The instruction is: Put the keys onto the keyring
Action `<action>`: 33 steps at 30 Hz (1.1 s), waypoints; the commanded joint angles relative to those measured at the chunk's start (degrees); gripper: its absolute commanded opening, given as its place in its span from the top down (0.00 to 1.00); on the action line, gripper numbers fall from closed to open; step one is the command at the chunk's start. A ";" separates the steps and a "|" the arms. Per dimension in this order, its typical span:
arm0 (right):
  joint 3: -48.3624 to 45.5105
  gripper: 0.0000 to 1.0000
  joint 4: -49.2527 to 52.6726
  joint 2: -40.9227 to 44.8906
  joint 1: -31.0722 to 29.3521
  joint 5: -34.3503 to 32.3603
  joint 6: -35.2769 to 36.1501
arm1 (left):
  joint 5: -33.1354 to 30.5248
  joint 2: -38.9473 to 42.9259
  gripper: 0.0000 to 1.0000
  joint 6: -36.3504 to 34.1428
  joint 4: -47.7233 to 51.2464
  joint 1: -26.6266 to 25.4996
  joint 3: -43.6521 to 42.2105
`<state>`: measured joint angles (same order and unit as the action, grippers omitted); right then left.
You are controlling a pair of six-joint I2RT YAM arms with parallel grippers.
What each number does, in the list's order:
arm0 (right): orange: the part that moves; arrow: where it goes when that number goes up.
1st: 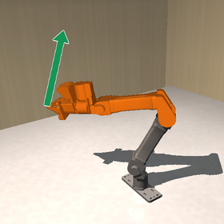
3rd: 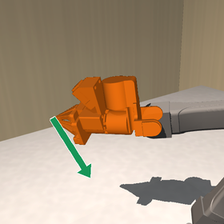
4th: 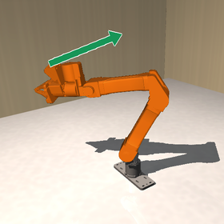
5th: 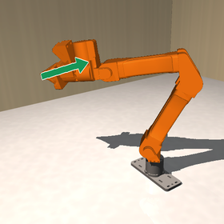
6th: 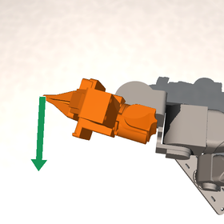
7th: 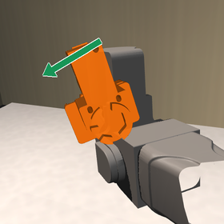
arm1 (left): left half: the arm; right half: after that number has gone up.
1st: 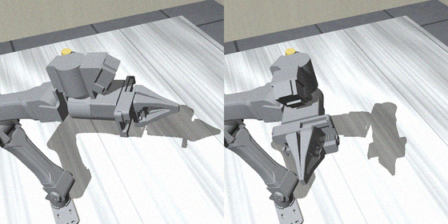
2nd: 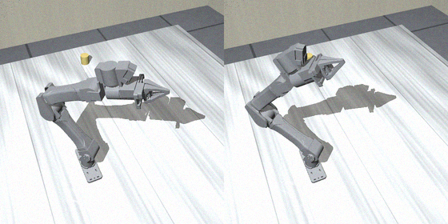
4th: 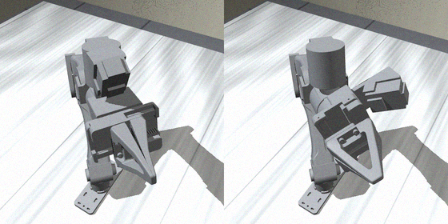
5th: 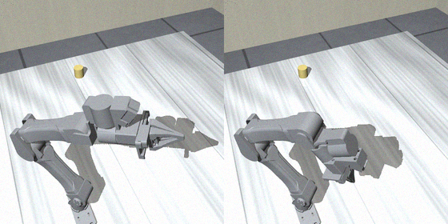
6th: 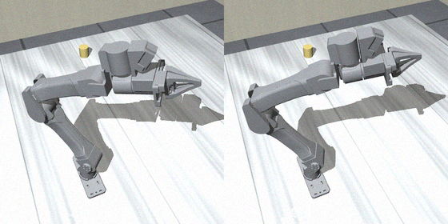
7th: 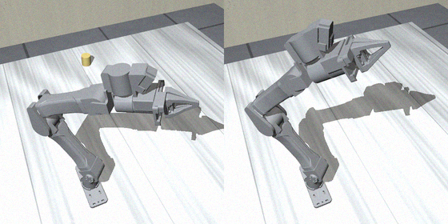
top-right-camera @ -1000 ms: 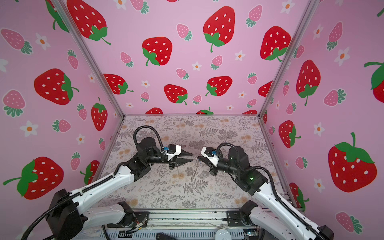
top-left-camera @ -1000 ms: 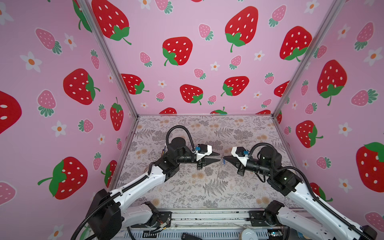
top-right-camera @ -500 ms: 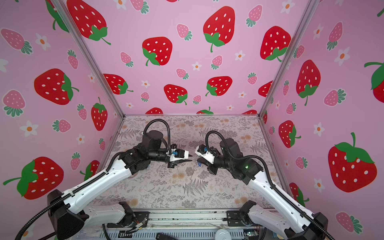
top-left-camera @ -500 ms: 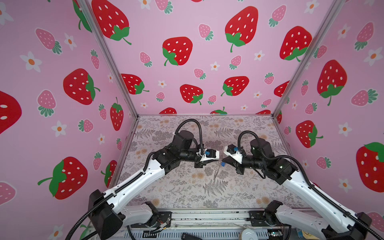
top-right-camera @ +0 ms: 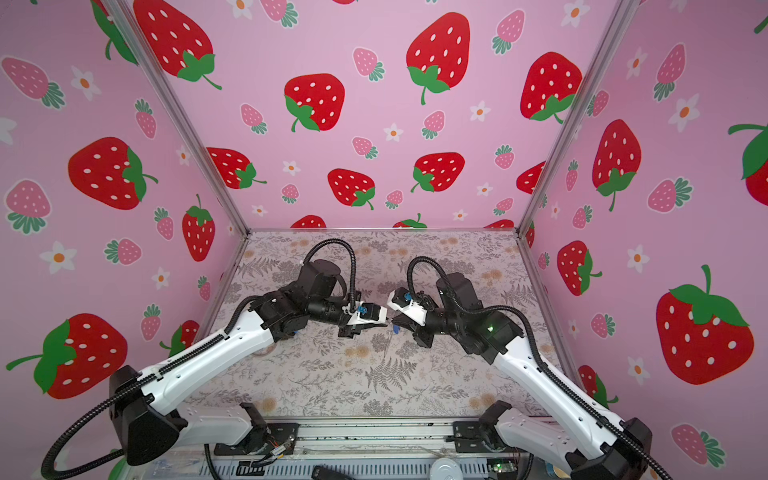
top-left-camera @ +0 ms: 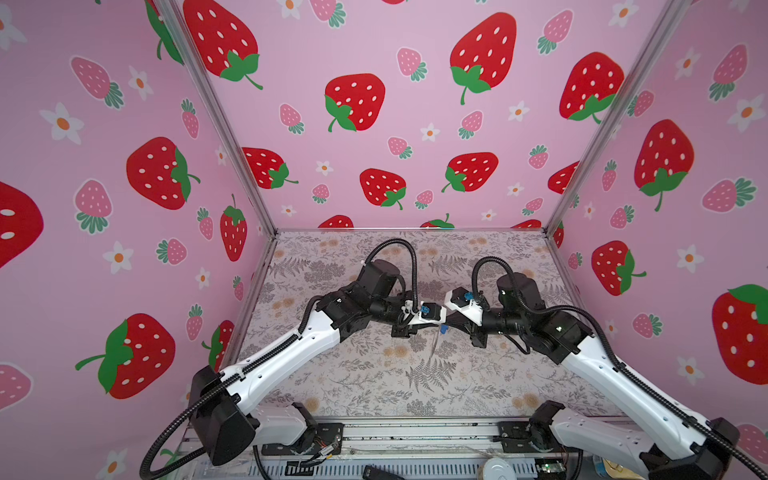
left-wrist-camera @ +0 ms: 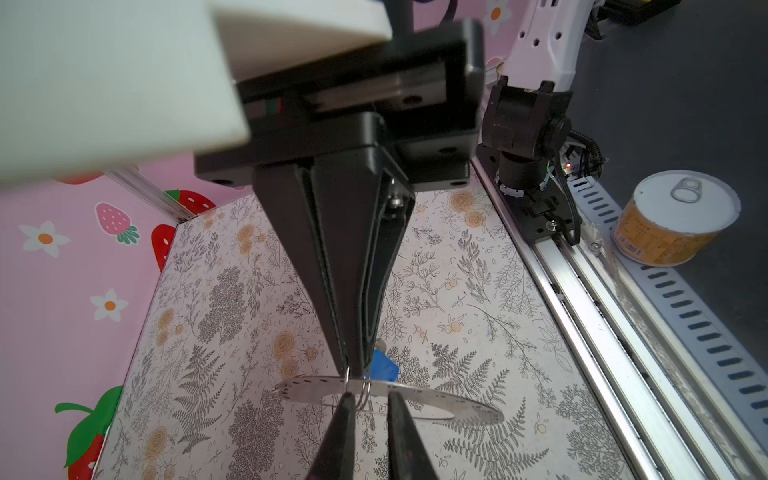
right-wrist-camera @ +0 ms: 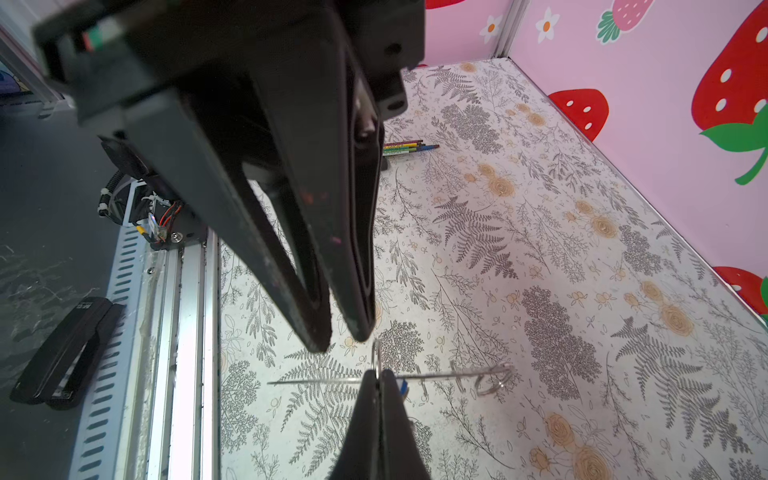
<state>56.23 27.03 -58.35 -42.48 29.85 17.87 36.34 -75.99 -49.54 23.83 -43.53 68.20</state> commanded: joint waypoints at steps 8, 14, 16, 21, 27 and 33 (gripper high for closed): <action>2.13 1.00 -0.12 0.12 0.03 3.55 0.83 | -1.62 -2.09 0.87 0.90 -0.01 -0.73 3.43; 2.13 1.00 -0.40 0.39 -0.14 3.72 1.01 | -2.62 -2.67 0.83 1.88 0.01 -0.71 3.69; 1.97 1.00 -0.48 0.44 -0.14 3.64 0.98 | -2.76 -2.67 0.83 2.16 0.01 -0.70 3.78; 1.78 1.00 -1.05 0.52 -0.31 4.16 1.05 | -2.03 -2.75 0.91 2.79 -0.41 -0.72 3.81; 1.39 1.00 -2.61 1.44 -0.50 4.36 0.77 | -1.88 -3.15 1.00 3.22 -0.42 -0.71 3.87; 0.44 0.99 -3.53 2.28 -0.47 3.04 0.68 | 0.10 -3.20 1.00 5.54 -1.62 -0.31 3.52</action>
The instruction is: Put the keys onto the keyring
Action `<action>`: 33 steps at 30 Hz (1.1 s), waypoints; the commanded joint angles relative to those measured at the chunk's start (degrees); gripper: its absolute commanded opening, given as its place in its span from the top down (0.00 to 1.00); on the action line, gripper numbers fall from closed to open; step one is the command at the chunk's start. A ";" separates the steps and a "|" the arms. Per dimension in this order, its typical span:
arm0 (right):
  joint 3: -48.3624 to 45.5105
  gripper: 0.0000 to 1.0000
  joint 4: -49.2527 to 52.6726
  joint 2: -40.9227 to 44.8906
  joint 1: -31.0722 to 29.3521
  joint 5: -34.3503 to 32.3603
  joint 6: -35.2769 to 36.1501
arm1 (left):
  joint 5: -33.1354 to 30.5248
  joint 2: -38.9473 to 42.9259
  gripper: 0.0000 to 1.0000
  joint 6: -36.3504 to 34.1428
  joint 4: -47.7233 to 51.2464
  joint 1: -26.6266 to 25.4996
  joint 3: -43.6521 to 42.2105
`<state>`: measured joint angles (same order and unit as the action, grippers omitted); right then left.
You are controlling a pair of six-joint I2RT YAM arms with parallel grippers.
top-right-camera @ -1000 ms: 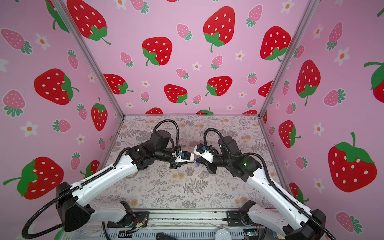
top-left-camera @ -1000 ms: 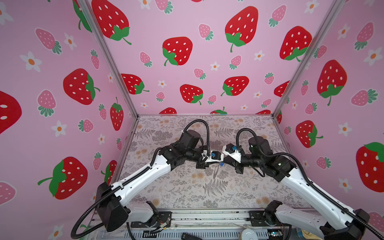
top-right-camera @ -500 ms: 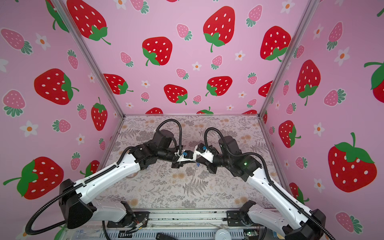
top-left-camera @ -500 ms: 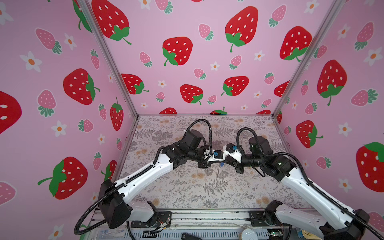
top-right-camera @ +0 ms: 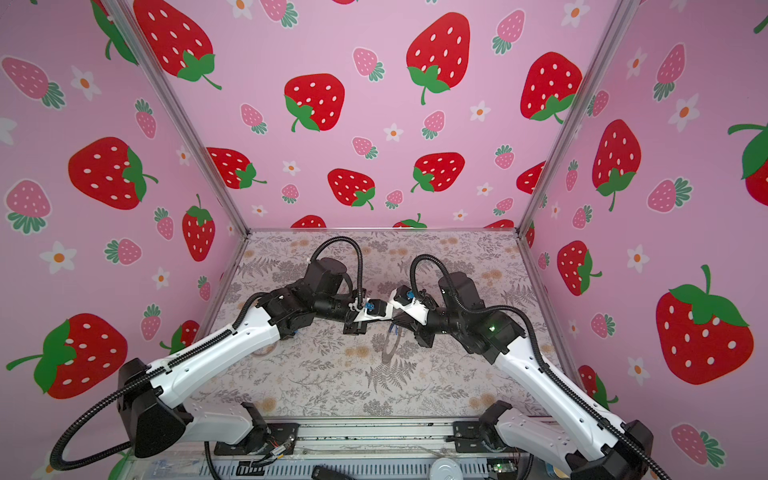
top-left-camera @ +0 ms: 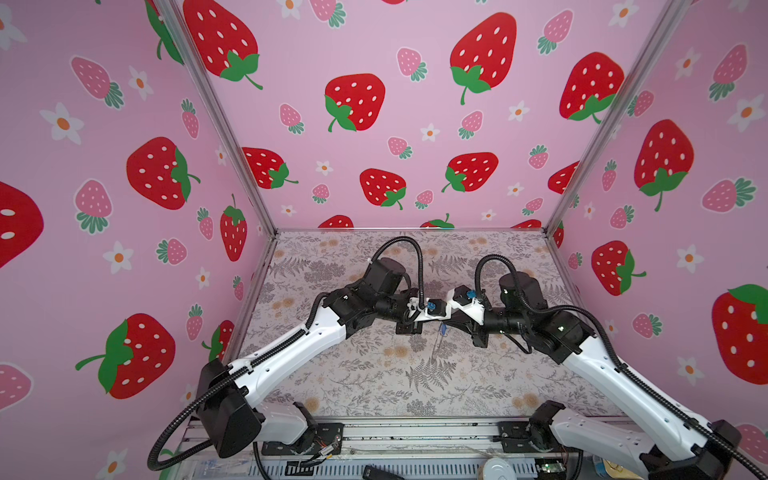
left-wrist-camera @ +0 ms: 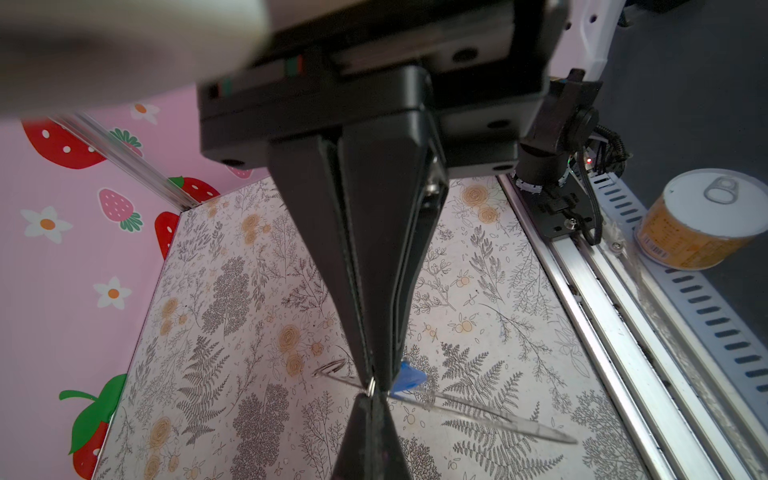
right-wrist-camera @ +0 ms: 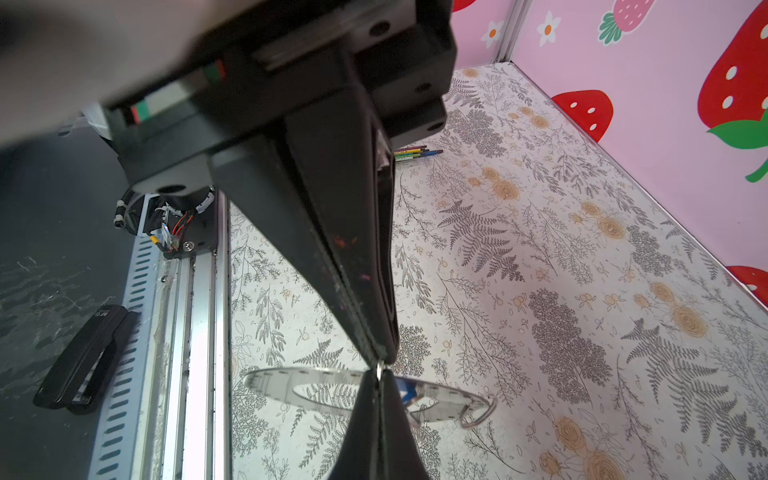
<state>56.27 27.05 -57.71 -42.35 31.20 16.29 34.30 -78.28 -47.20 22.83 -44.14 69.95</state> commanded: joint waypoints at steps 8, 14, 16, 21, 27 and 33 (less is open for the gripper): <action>-2.58 0.67 -3.70 5.15 -0.28 -7.80 3.29 | 7.87 2.68 1.00 12.41 -11.59 3.54 -3.87; -7.05 0.62 -9.10 10.01 -0.18 -8.64 -0.39 | 8.00 5.47 1.00 21.02 -23.18 4.42 -9.24; -8.59 0.62 -11.42 10.64 -0.15 -7.63 -1.49 | 7.67 6.17 1.00 23.51 -26.63 4.50 -10.76; -9.75 0.62 -14.55 9.28 -0.22 -6.58 -3.01 | 7.72 6.81 1.00 27.67 -31.68 4.56 -12.52; -10.17 0.62 -17.75 9.21 -0.21 -7.95 -3.89 | 7.78 7.05 1.00 29.64 -34.22 4.50 -13.77; -10.62 0.63 -17.84 9.83 -0.24 -9.95 -3.55 | 8.48 7.18 1.00 30.41 -35.22 4.40 -13.88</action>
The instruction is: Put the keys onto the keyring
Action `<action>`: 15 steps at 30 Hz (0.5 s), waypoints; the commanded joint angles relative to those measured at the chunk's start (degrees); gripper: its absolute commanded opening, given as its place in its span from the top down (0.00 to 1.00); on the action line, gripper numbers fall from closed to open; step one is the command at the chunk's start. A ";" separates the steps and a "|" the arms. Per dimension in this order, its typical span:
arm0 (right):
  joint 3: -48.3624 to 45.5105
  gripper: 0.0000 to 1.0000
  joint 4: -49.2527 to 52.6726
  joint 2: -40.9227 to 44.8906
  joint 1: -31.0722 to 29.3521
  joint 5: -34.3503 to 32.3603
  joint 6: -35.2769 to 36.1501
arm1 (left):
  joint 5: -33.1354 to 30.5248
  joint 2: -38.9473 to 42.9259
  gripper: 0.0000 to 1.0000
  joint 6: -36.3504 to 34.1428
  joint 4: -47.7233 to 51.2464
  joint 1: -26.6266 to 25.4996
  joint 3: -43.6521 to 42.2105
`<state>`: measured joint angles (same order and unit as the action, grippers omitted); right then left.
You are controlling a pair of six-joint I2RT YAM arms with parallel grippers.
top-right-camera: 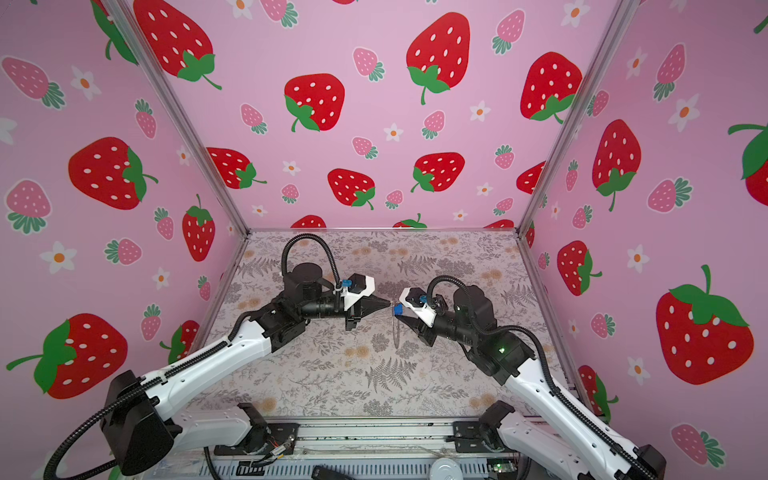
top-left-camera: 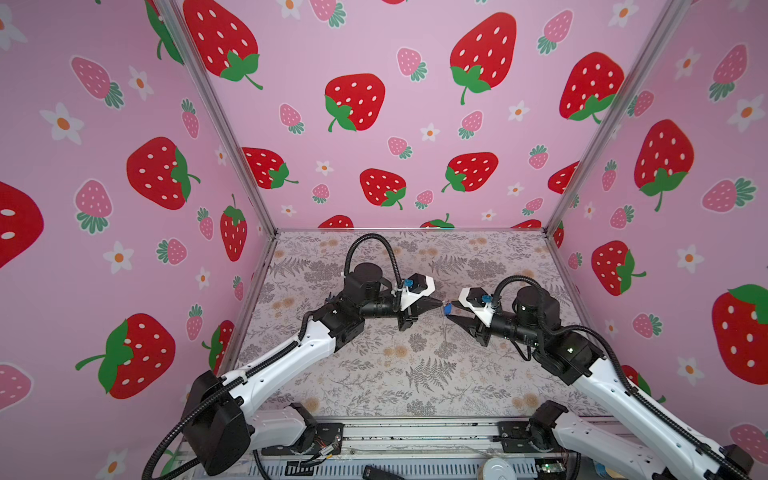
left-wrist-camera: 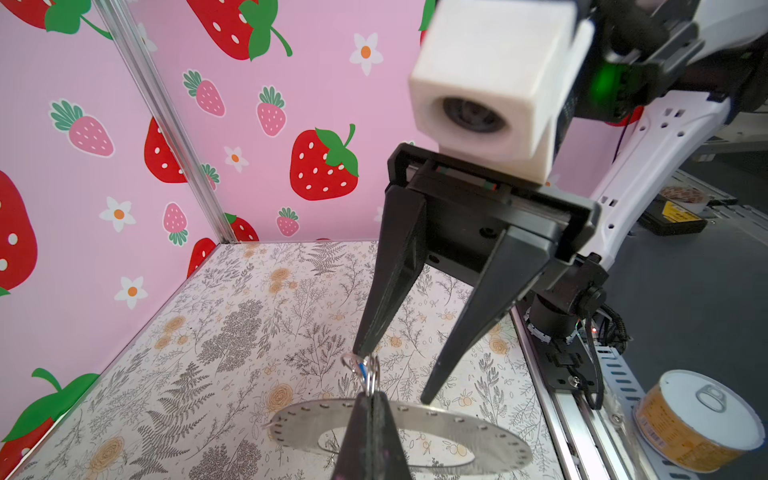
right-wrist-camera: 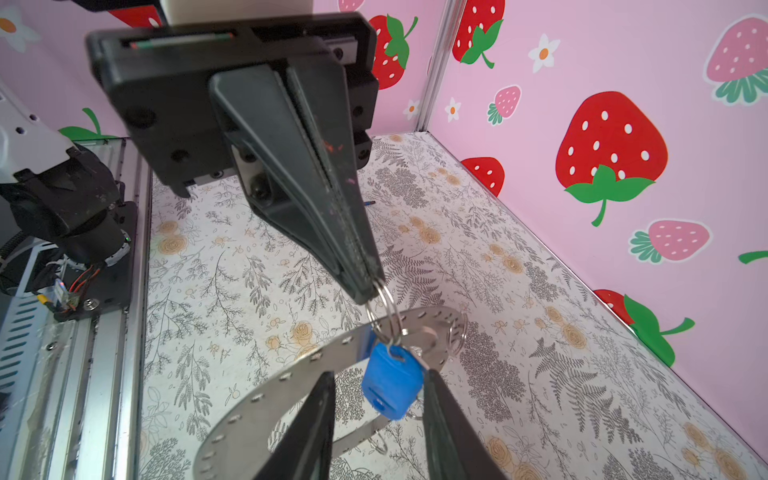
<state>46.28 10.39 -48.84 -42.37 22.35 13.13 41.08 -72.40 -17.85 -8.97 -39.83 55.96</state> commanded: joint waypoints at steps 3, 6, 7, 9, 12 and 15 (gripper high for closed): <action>-0.71 0.63 -1.17 1.97 -0.24 -1.99 -0.30 | 1.65 1.47 1.00 0.92 -3.22 0.06 0.16; -0.84 0.61 -0.95 2.74 -0.16 -2.89 -0.17 | 1.72 1.54 1.00 0.71 -3.19 0.10 0.10; -0.84 0.59 -0.67 2.77 -0.17 -3.30 0.07 | 1.81 1.48 1.00 0.70 -3.26 0.01 0.11; -0.93 0.59 -0.42 2.79 -0.17 -3.54 0.17 | 1.81 1.47 1.00 0.49 -3.23 -0.15 0.04; -0.84 0.59 -0.92 2.32 -0.14 -2.25 0.15 | 1.90 1.56 1.00 0.20 -3.11 -0.42 0.12; -0.66 0.61 -1.29 1.49 -0.13 -1.07 0.06 | 2.16 1.73 1.00 -0.20 -3.00 -0.61 0.27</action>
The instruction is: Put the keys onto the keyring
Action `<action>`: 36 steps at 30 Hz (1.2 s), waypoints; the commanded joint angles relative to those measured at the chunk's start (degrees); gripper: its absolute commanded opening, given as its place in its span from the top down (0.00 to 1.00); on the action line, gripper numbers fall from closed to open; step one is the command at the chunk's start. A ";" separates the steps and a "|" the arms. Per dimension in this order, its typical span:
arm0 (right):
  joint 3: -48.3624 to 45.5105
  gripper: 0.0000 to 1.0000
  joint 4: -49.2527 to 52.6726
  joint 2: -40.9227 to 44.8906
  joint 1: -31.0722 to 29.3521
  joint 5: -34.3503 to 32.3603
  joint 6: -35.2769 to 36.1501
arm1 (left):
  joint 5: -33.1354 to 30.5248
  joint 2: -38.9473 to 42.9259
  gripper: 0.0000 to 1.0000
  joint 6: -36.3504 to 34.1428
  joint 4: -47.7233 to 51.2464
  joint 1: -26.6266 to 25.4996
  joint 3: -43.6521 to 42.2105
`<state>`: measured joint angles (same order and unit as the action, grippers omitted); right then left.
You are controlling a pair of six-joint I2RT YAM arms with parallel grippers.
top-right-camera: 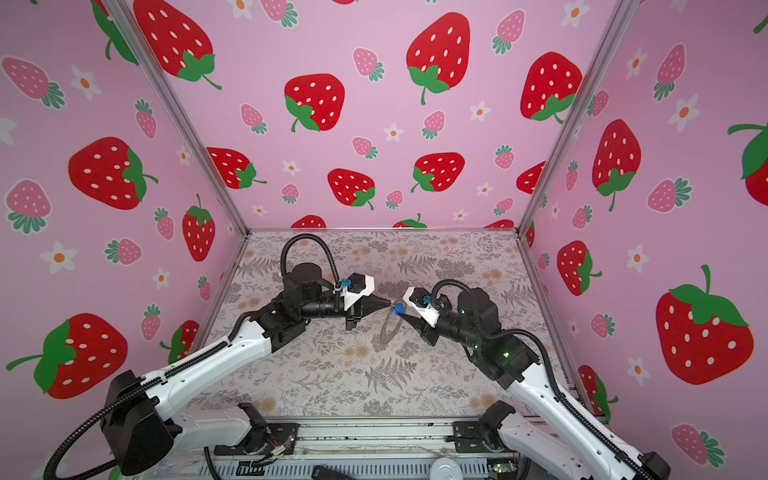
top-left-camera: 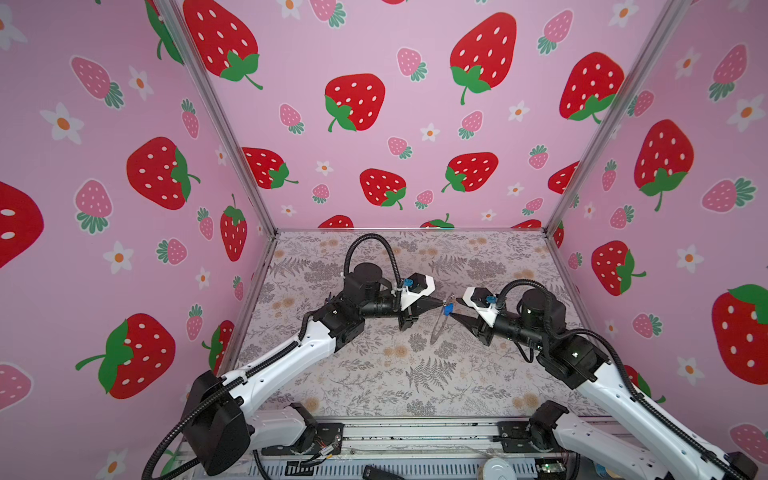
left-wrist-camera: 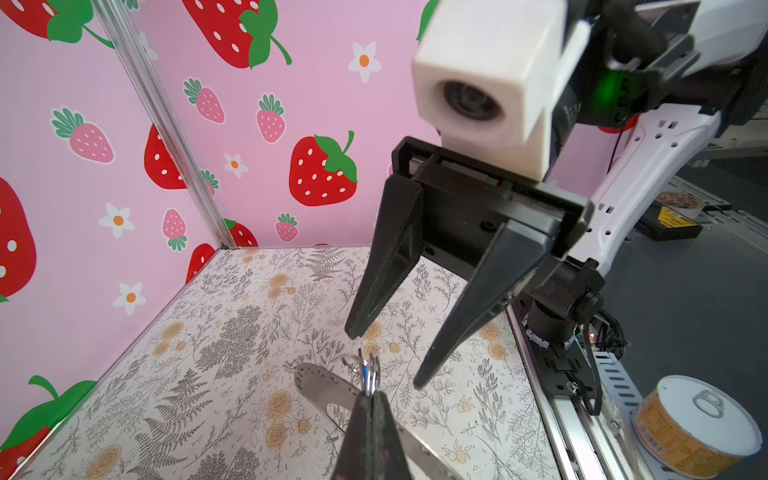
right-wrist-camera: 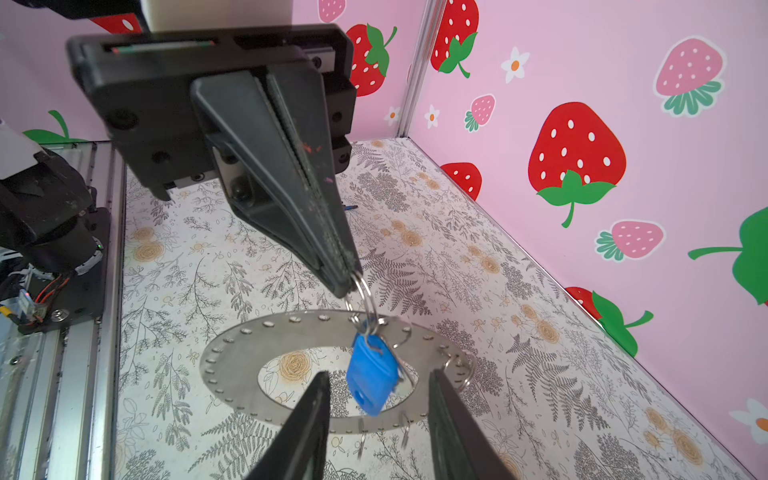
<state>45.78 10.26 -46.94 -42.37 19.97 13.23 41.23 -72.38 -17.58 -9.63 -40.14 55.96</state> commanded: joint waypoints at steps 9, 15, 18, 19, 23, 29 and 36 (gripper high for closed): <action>0.52 0.83 -1.20 -2.14 -0.06 5.10 0.65 | 1.51 2.40 1.00 -0.50 -2.83 -0.56 0.37; 0.21 0.98 -1.38 -1.12 -0.08 4.34 1.25 | 0.30 2.42 1.00 1.35 -6.65 -0.64 -1.10; 0.19 1.00 -0.98 -1.18 0.02 4.34 1.48 | -1.06 2.55 1.00 1.94 -8.22 -0.73 -1.71; 0.19 1.00 -0.75 -1.30 0.01 4.29 1.48 | -1.52 2.67 1.00 2.22 -8.73 -0.86 -1.91; 0.34 1.00 0.41 -1.99 0.01 3.08 2.18 | -4.69 2.85 1.00 2.91 -10.49 -1.19 -2.50; 0.67 1.00 1.65 -3.49 0.01 2.86 2.63 | -9.72 2.86 1.00 2.97 -14.79 -2.11 -4.52; 1.43 1.00 1.67 -4.83 0.01 3.82 2.48 | -13.47 2.86 1.00 3.76 -19.99 -3.21 -6.84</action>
<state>45.80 10.61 -51.53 -42.19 21.78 14.96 31.03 -70.74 -14.66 -22.48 -43.03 49.19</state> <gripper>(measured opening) 0.073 0.050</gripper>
